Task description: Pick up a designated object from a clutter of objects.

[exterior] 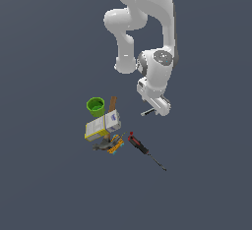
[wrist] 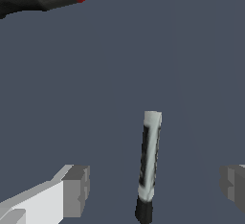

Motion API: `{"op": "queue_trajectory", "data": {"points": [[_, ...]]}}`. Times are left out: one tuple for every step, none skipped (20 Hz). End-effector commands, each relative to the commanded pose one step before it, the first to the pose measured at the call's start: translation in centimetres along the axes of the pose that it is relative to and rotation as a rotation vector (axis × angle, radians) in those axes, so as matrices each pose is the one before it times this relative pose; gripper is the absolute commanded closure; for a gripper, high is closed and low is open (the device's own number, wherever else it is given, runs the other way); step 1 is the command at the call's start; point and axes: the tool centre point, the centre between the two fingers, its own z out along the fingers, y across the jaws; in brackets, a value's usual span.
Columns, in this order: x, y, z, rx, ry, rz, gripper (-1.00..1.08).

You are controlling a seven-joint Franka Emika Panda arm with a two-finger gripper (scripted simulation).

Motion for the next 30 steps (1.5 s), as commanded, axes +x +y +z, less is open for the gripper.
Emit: {"op": "queue_trajectory", "data": {"points": [[-0.784,0.255,0.556,0.00324,-0.00087,0.03117,-0.92],[-0.260,0.099,0.181,0.00087,-0.00046,0.00977,-0.92],[-0.235,0.095,0.164,0.00079,-0.00046,0.00894,-0.92],[-0.212,0.090,0.147,0.00071,-0.00044,0.00807,-0.92],[-0.188,0.083,0.131,0.00063,-0.00041,0.00724,-0.92],[-0.166,0.076,0.115,0.00055,-0.00038,0.00637,-0.92],[-0.143,0.068,0.099,0.00048,-0.00034,0.00554,-0.92],[-0.121,0.058,0.083,0.00040,-0.00030,0.00468,-0.92],[-0.097,0.049,0.068,0.00033,-0.00025,0.00385,-0.92],[-0.077,0.038,0.053,0.00025,-0.00019,0.00295,-0.92],[-0.055,0.028,0.037,0.00018,-0.00014,0.00212,-0.92],[-0.032,0.017,0.022,0.00011,-0.00009,0.00128,-0.92],[-0.008,0.006,0.007,0.00004,-0.00003,0.00049,-0.92],[0.046,-0.024,-0.034,-0.00063,0.00006,-0.00318,-0.92],[-0.001,0.001,0.025,0.00000,0.00000,0.00000,-0.92],[-0.003,0.004,0.074,0.00000,0.00000,0.00000,-0.92],[-0.005,0.006,0.123,0.00000,0.00000,0.00000,-0.92],[-0.007,0.008,0.172,0.00000,0.00000,0.00000,-0.92],[-0.009,0.009,0.221,0.00000,0.00000,0.00000,-0.92],[0.010,0.015,0.265,0.00008,0.00003,0.00048,-0.92],[-0.013,0.011,0.316,0.00000,0.00000,0.00000,-0.92],[-0.015,0.011,0.362,0.00000,0.00000,0.00000,-0.92],[0.005,0.015,0.404,0.00010,-0.00004,0.00048,-0.92],[-0.018,0.009,0.453,0.00000,0.00000,0.00000,-0.92],[0.004,0.011,0.446,0.00009,-0.00001,0.00048,-0.92],[-0.014,0.004,0.401,0.00000,0.00000,0.00000,-0.92],[0.009,0.006,0.348,0.00008,0.00006,0.00048,-0.92],[-0.009,0.000,0.304,0.00000,0.00000,0.00000,-0.92],[0.012,0.003,0.253,0.00007,0.00015,0.00046,-0.92],[-0.006,-0.001,0.209,0.00000,0.00000,0.00000,-0.92]]}}
